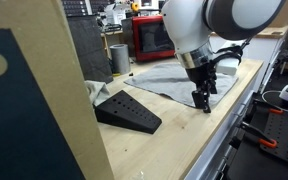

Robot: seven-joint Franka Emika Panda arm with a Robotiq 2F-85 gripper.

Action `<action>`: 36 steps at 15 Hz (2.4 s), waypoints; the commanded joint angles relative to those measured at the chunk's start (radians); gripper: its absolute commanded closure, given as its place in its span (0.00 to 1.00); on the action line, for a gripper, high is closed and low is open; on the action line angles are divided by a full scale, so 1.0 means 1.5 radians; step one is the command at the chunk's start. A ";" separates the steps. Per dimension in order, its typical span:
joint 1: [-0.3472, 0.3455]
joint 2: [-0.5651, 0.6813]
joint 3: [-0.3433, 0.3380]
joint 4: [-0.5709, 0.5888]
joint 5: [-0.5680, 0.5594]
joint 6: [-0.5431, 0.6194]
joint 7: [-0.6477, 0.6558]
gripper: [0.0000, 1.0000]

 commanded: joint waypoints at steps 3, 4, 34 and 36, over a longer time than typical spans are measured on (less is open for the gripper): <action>0.015 0.003 -0.003 -0.012 -0.046 0.019 -0.008 0.42; 0.017 -0.001 -0.002 -0.016 -0.049 0.019 -0.009 0.49; -0.036 -0.003 -0.050 0.232 -0.338 -0.488 -0.564 0.98; -0.031 0.017 -0.043 0.254 -0.373 -0.495 -0.604 0.98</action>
